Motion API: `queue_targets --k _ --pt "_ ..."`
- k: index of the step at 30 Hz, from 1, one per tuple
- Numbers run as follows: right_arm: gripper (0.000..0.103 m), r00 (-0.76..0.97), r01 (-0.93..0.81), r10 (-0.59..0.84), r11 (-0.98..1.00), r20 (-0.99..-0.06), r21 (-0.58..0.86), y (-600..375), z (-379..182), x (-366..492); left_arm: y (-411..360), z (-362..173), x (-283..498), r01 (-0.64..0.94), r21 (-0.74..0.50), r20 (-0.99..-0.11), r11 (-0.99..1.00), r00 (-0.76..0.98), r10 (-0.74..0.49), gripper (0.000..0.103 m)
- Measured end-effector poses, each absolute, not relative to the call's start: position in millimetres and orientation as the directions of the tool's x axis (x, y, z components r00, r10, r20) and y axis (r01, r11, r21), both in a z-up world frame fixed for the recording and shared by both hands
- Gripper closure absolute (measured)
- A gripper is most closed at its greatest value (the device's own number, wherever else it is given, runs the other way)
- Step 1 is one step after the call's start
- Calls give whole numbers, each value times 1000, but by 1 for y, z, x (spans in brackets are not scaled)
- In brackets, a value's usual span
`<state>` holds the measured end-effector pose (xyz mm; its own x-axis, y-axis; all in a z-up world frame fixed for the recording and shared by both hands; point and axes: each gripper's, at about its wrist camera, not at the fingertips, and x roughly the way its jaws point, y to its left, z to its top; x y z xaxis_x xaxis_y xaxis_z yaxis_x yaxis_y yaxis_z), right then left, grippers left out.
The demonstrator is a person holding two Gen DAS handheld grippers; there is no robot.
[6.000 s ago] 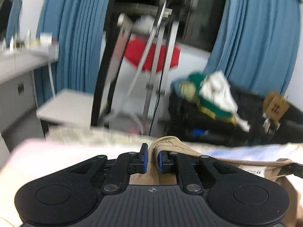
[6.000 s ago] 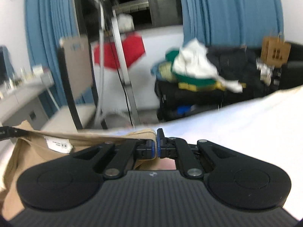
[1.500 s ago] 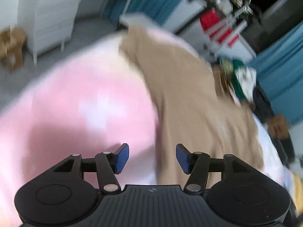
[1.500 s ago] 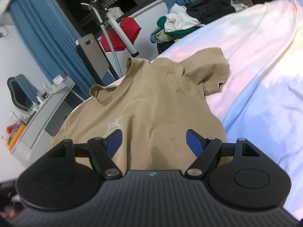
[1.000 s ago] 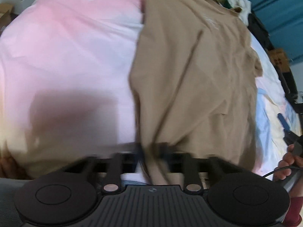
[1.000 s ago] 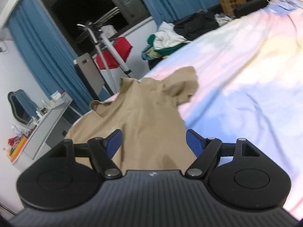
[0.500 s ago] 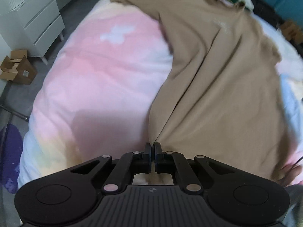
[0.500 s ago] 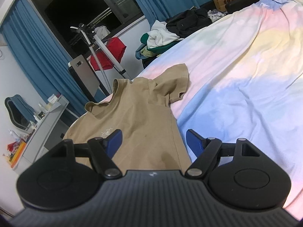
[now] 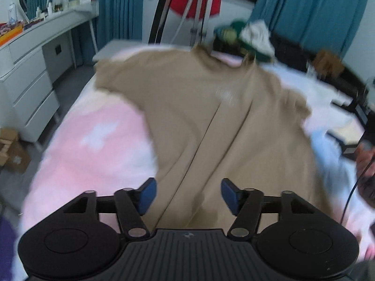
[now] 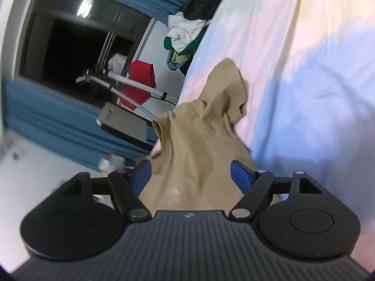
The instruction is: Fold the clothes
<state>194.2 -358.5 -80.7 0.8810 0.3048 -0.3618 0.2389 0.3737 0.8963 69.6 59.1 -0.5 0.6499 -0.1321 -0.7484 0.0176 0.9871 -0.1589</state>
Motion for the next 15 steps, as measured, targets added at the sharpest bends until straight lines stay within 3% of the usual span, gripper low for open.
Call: queue_targets --k 7,15 --pt "26 876 306 311 233 -369 923 -370 -136 277 36 -74 149 -19 -344 -705 939 666 -244 34" --pt "25 915 270 243 222 -321 937 -380 -160 350 44 -110 163 -19 -387 -704 922 652 -282 33"
